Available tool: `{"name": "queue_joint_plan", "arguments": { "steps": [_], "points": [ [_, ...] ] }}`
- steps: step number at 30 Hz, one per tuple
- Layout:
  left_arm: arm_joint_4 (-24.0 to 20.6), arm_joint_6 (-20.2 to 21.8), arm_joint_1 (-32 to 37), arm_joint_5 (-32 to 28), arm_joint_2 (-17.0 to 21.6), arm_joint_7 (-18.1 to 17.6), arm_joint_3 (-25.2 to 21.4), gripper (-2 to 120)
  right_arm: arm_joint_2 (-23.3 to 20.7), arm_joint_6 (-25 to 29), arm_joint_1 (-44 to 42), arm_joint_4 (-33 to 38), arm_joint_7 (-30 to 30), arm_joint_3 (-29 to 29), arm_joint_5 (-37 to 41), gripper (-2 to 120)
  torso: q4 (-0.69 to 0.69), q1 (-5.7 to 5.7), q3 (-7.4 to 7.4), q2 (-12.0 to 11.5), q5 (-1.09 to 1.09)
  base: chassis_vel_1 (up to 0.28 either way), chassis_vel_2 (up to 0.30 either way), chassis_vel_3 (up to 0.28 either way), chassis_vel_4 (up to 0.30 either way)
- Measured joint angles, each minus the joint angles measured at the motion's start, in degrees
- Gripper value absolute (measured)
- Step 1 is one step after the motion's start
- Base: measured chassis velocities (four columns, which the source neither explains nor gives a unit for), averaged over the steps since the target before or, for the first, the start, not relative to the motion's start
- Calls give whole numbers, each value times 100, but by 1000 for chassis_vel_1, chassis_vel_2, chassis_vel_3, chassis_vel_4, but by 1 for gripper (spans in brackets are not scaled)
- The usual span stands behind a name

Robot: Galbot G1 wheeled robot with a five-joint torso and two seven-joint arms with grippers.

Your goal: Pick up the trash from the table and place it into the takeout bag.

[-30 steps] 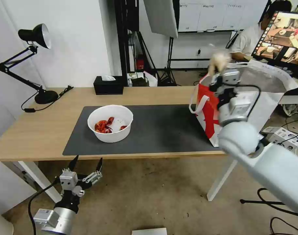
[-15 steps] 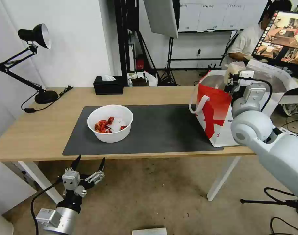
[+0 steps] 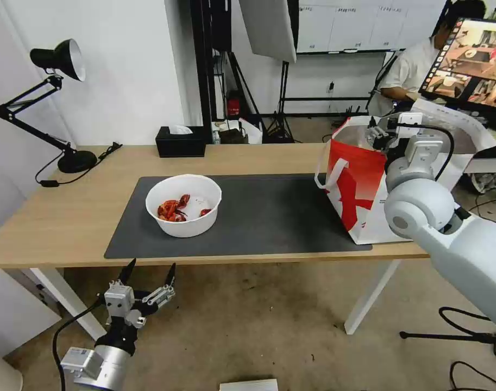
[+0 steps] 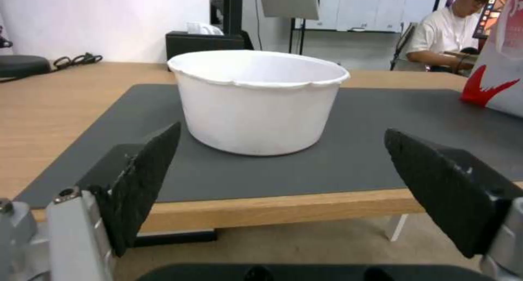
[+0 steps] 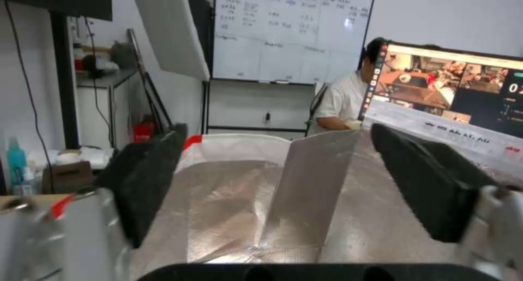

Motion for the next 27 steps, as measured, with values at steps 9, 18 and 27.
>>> {"name": "queue_joint_plan", "arguments": {
  "steps": [9,18,27],
  "points": [
    [-56,0,23,0,0,0,-46,100,26,-8,23,22,-25,-65,-6,100,0,0,0,0,0,0,0,0,0],
    [-98,-5,52,1,-17,1,-66,100,47,26,-33,62,-25,-39,-138,100,0,0,0,0,0,0,0,0,0],
    [-104,-27,69,11,-21,4,-64,100,10,305,-284,244,-122,89,-249,100,0,0,0,0,0,0,0,0,0]
  ]
}}
